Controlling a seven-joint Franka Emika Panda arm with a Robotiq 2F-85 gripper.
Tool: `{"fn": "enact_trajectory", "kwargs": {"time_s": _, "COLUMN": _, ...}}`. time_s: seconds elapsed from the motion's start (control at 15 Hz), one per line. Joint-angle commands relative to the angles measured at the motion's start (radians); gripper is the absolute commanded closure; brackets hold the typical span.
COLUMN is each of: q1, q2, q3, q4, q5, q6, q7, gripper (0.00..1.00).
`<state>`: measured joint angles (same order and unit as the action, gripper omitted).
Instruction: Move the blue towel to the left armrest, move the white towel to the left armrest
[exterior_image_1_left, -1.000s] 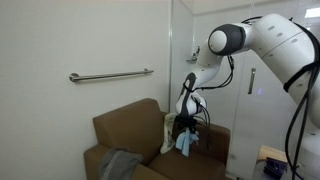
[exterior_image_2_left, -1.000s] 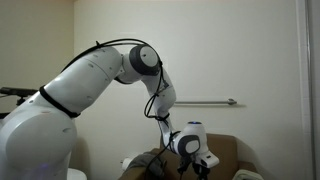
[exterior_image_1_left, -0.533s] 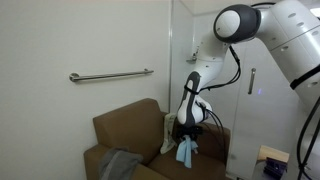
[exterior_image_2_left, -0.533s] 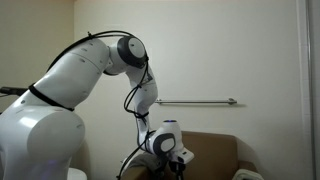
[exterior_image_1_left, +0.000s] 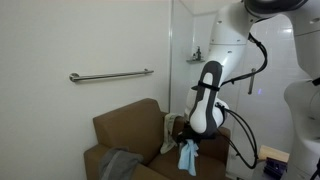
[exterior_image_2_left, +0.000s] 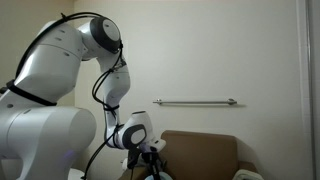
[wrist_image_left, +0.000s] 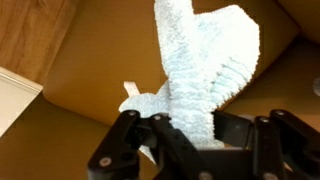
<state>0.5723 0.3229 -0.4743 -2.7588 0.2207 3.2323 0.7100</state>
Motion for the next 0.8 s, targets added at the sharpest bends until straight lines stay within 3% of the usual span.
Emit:
{"fn": "enact_trajectory", "kwargs": {"time_s": 0.0, "q1": 0.28, "q2": -0.021, "q3": -0.171, "q4": -0.033, "q5": 0.068, "q6": 0.063, "q7": -0.038, "gripper": 0.97}}
{"fn": "enact_trajectory", "kwargs": {"time_s": 0.33, "q1": 0.682, "q2": 0.011, "q3": -0.387, "q4": -0.014, "q5": 0.202, "q6": 0.134, "q7": -0.073, "gripper": 0.97}}
{"fn": "enact_trajectory", "kwargs": {"time_s": 0.4, "q1": 0.741, "q2": -0.01, "q3": -0.435, "q4": -0.058, "q5": 0.213, "q6": 0.158, "q7": -0.067, "gripper": 0.97}}
{"fn": "enact_trajectory", "kwargs": {"time_s": 0.47, "q1": 0.649, "q2": -0.005, "q3": -0.359, "q4": -0.011, "q5": 0.165, "q6": 0.102, "q7": -0.014, "gripper": 0.98}}
{"fn": "enact_trajectory", "kwargs": {"time_s": 0.53, "q1": 0.687, "q2": -0.002, "q3": -0.377, "q4": -0.013, "q5": 0.172, "q6": 0.104, "q7": -0.012, "gripper": 0.97}}
{"fn": "enact_trajectory", "kwargs": {"time_s": 0.73, "q1": 0.672, "q2": -0.001, "q3": -0.37, "q4": -0.01, "q5": 0.172, "q6": 0.103, "q7": -0.011, "gripper": 0.97}}
